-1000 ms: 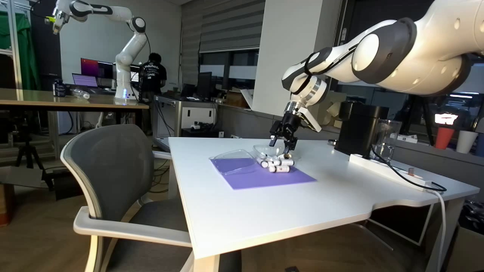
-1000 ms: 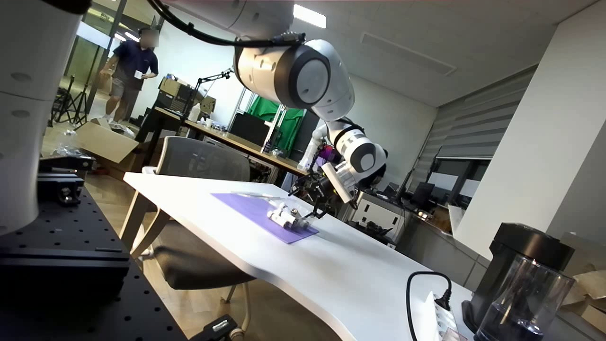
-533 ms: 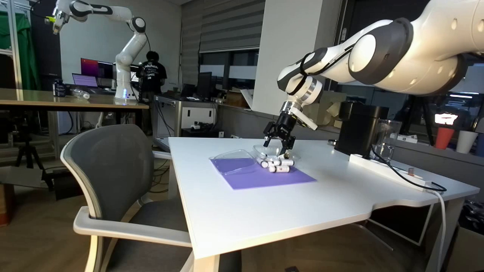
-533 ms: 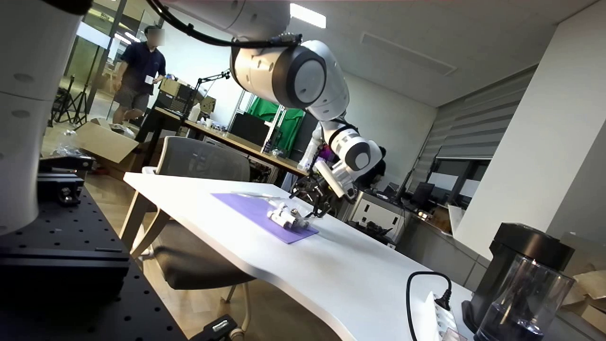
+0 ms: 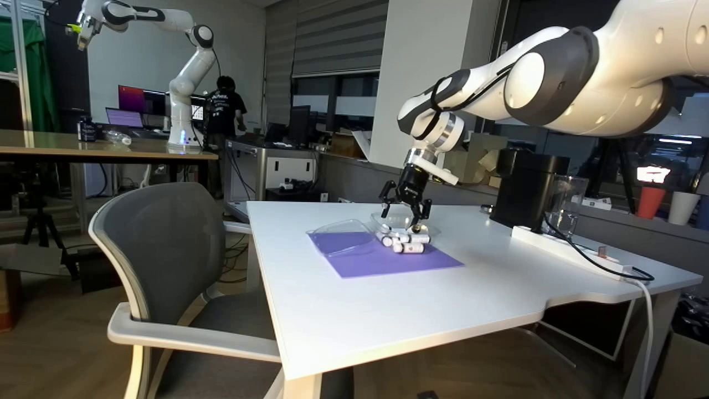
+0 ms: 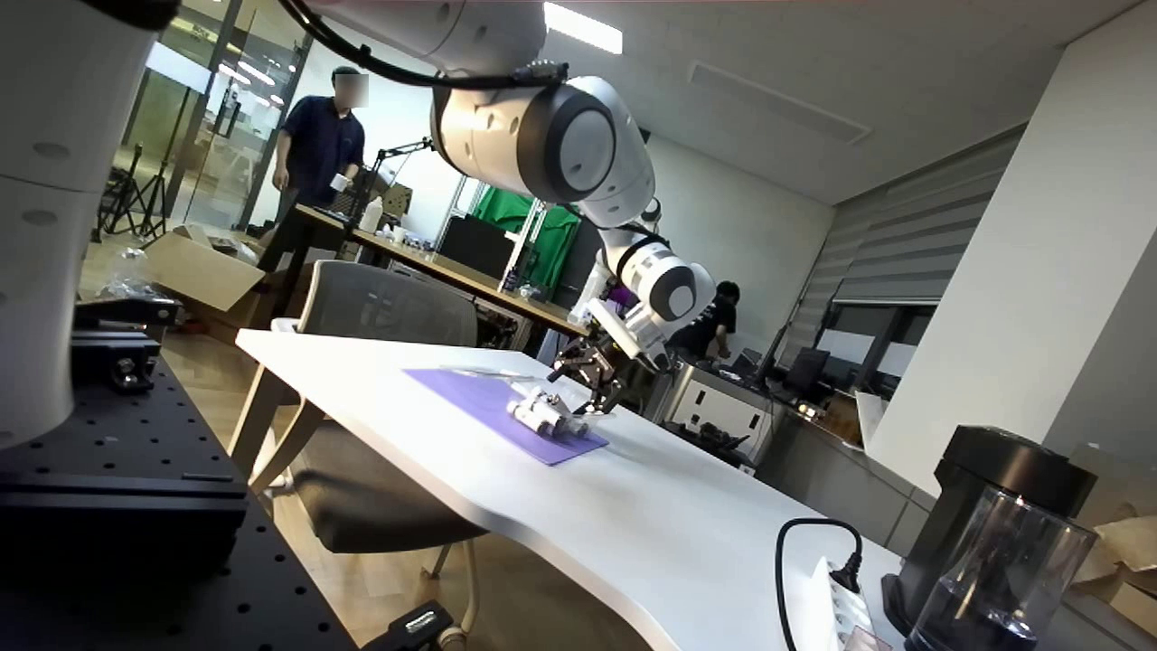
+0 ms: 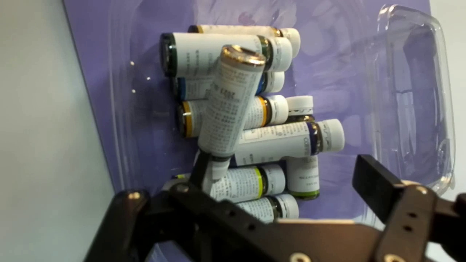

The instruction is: Remove one bottle from the clear box

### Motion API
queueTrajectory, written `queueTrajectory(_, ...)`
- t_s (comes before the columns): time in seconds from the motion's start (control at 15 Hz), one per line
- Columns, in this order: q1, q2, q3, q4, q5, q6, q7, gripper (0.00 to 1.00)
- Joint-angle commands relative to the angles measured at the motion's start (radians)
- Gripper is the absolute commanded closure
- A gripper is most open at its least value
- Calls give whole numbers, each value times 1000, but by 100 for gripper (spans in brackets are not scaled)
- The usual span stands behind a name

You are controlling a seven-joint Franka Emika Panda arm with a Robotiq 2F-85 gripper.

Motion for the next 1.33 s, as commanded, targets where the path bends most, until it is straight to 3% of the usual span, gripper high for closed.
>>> queueTrajectory(0.0, 17, 7, -26, 19, -16, -47, 105, 5)
queueTrajectory(0.07, 19, 6, -32, 19, -18, -57, 119, 12)
queueTrajectory(0.13, 20, 5, -37, 20, -19, -70, 131, 29)
queueTrajectory(0.2, 20, 5, -43, 21, -21, -83, 138, 30)
queueTrajectory(0.4, 19, 3, -54, 24, -30, -125, 163, 50)
queueTrajectory(0.53, 20, 5, -62, 26, -31, -155, 184, 13)
queueTrajectory(0.8, 24, 2, -71, 31, -34, -203, 220, 0)
queueTrajectory(0.93, 26, 3, -76, 34, -33, -212, 227, 0)
queueTrajectory(1.0, 27, 5, -77, 35, -34, -216, 228, 25)
queueTrajectory(1.13, 30, 9, -83, 39, -36, -203, 232, 27)
queueTrajectory(1.27, 34, 13, -88, 44, -36, -179, 216, 41)
